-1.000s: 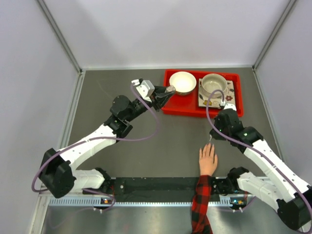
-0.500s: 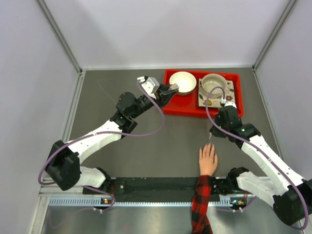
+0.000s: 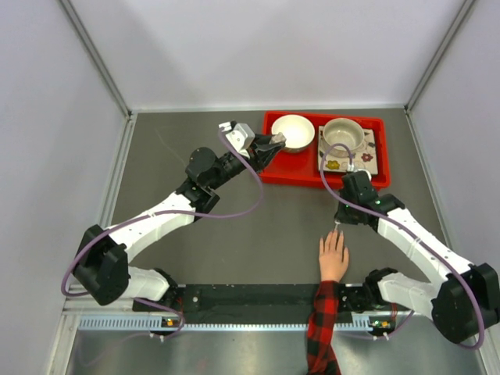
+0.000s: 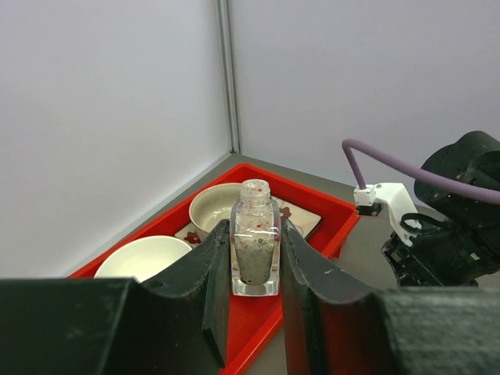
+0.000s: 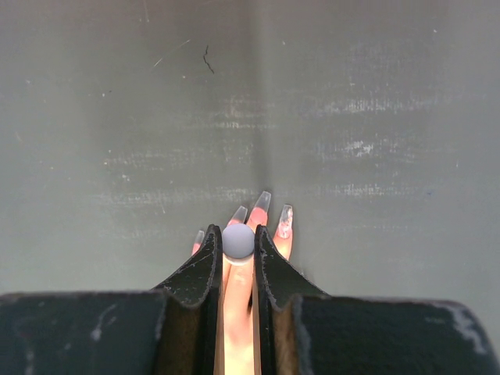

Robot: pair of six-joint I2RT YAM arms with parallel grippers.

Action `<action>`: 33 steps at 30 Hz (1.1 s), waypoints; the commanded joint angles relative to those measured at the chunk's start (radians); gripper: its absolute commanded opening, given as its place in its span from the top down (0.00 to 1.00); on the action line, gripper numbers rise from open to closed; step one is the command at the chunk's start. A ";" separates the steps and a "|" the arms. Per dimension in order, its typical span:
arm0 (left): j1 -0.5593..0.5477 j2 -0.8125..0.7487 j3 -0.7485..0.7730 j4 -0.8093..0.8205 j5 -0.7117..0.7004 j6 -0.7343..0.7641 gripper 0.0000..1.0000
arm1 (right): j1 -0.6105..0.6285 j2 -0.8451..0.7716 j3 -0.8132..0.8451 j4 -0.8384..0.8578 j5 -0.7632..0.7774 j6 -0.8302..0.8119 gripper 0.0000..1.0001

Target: Paint the nails

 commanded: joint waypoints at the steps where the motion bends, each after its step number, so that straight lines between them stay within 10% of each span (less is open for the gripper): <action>1: 0.007 -0.005 0.030 0.074 0.007 0.003 1.00 | -0.012 0.020 -0.006 0.068 -0.001 0.003 1.00; 33: 0.025 0.014 0.035 0.077 0.016 -0.018 1.00 | -0.075 0.130 -0.009 0.133 -0.025 -0.032 1.00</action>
